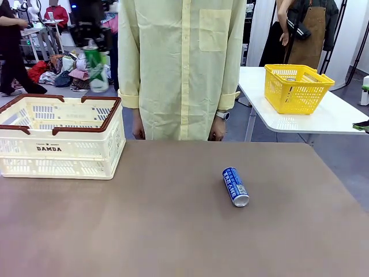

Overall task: Place the drinks into the Shopping basket.
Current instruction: Pick up one drink and place it into the Shopping basket.

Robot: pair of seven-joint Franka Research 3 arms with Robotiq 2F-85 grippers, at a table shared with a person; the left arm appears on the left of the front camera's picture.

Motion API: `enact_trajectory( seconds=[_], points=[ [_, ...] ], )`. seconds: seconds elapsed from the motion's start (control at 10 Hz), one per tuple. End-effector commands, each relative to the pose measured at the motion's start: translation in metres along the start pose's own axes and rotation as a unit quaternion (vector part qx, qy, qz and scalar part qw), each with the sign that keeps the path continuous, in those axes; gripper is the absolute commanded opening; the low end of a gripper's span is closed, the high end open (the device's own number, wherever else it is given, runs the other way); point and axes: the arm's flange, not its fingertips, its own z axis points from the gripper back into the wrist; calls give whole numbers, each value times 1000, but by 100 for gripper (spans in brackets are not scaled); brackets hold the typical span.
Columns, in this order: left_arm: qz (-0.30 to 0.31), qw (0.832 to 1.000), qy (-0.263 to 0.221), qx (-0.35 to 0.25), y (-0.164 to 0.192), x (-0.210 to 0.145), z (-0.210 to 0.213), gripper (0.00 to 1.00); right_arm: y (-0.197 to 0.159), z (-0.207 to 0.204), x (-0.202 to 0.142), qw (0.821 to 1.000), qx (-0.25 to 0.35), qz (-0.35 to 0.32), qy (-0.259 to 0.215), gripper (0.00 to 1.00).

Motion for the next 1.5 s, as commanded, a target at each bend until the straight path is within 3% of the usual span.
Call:
enact_trajectory(
  seconds=[0.0, 0.3, 0.4, 0.5, 0.6, 0.7, 1.2, 1.4],
  points=[
    [45, 997, 57, 14, 33, 5, 7, 0, 7, -1, 2, 1000, 4, -7, -3, 100],
    [145, 981, 114, 54, 60, -48, -28, 0, 7, -1, 2, 1000, 4, -7, -3, 100],
    [166, 981, 96, 43, 65, -55, -36, 0, 7, -1, 2, 1000, 4, -7, -3, 100],
    [170, 985, 33, 0, 65, -51, -41, 0, 7, -1, 2, 1000, 4, -7, -3, 100],
    [218, 973, -11, -69, 56, -40, -37, 0, 7, -1, 2, 1000, 4, -7, -3, 100],
    [153, 984, 84, 31, 78, -31, -30, 0, 7, -1, 2, 1000, 4, -7, -3, 100],
    [160, 984, 79, 19, 78, -27, -38, 0, 7, -1, 2, 1000, 4, -7, -3, 100],
    [82, 994, 76, -6, 78, -35, -72, 0, 7, -1, 2, 1000, 4, -7, -3, 100]
  ],
)
